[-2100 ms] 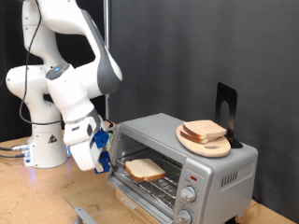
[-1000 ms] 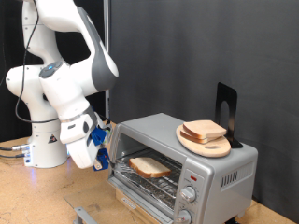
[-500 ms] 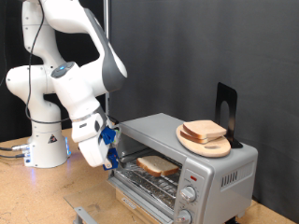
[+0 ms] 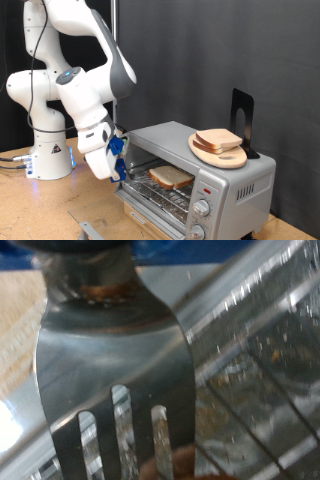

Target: Make a piece of toast with the oven

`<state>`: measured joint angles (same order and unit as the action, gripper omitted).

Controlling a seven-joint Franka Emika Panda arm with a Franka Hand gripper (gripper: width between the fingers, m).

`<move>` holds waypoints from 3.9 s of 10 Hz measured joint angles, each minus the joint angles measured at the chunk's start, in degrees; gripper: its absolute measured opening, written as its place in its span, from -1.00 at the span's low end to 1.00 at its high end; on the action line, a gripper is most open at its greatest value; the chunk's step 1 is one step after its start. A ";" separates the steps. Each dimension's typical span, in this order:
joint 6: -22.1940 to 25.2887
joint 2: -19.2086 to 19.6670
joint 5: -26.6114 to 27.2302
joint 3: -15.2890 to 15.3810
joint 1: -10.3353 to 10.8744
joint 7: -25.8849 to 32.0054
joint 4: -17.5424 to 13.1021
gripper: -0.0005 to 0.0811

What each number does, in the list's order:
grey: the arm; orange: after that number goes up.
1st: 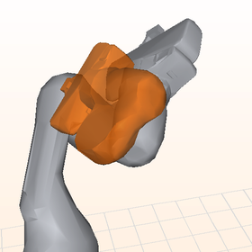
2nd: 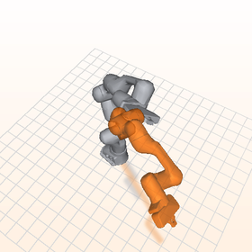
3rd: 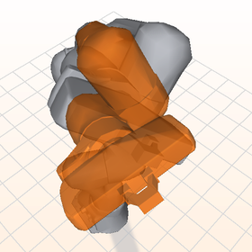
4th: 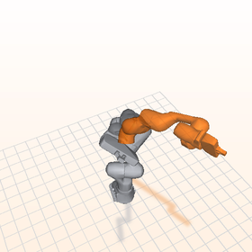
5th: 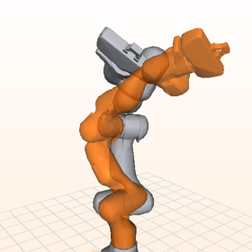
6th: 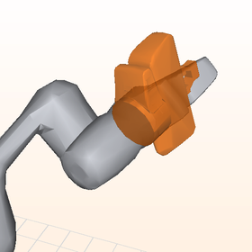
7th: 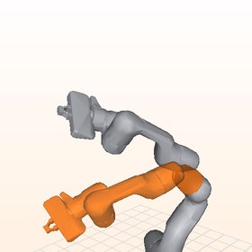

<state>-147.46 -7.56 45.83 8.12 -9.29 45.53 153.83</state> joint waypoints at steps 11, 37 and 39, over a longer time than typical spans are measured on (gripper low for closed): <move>28.17 -1.93 -5.84 -10.92 -8.65 6.45 -7.92 0.20; 15.31 -13.99 20.46 15.34 1.80 -5.57 -4.10 0.20; 12.53 -11.75 22.27 16.97 1.86 -4.77 -3.90 0.20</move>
<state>-134.92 -19.31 68.10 25.09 -7.43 40.76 149.94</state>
